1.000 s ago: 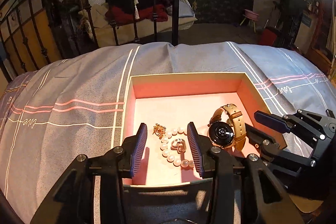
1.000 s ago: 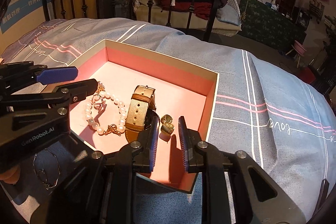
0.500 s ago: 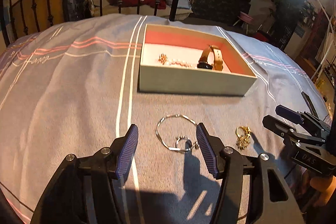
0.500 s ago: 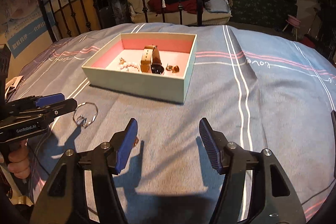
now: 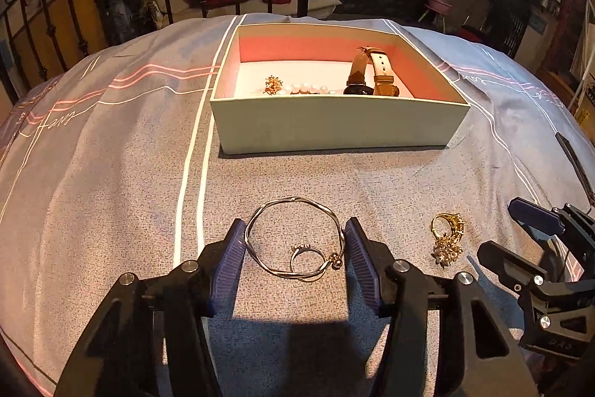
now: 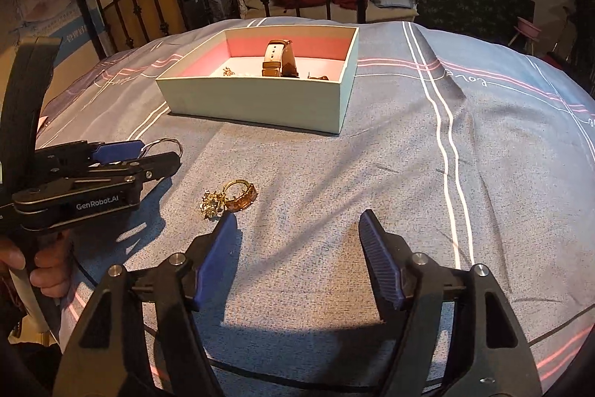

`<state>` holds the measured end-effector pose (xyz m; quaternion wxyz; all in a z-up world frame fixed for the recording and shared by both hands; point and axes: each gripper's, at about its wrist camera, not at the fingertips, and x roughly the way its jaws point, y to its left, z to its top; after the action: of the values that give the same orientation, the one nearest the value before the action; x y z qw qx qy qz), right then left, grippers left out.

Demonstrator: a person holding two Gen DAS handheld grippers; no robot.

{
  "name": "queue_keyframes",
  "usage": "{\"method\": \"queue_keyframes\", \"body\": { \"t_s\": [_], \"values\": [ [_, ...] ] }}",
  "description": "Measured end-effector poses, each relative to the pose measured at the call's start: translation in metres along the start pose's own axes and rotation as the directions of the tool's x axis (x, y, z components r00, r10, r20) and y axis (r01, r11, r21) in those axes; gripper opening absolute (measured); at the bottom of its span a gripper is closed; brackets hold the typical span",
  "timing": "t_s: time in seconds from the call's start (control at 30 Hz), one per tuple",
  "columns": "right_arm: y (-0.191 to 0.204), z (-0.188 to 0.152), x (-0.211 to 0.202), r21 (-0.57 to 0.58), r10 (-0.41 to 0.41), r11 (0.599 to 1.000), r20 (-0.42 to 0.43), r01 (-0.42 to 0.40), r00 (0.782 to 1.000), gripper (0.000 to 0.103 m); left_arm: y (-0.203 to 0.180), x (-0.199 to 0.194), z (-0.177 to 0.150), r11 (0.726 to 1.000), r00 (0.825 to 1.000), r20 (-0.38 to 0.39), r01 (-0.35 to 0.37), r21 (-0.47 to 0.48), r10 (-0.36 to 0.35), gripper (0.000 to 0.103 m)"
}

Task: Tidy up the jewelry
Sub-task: 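Withdraw both open tools from the box toward the jewelry on the bed, then grasp the silver bangle with the left tool while the right tool grasps the gold stone ring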

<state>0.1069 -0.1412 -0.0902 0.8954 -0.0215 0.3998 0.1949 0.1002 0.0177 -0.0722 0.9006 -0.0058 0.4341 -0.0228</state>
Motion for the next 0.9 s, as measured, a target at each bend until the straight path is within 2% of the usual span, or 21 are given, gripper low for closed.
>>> {"method": "queue_keyframes", "body": {
  "t_s": [0.3,0.9],
  "values": [
    [0.008,0.005,0.009,-0.062,-0.057,0.997,-0.044,0.054,0.997,0.070,0.021,-0.023,-0.003,0.990,0.994,0.107,0.048,-0.136,-0.033,0.053],
    [0.031,0.026,0.028,-0.150,-0.080,0.986,-0.081,0.067,0.994,0.070,0.020,-0.015,-0.008,0.987,0.995,0.081,0.063,-0.147,-0.051,0.054]
  ]
}}
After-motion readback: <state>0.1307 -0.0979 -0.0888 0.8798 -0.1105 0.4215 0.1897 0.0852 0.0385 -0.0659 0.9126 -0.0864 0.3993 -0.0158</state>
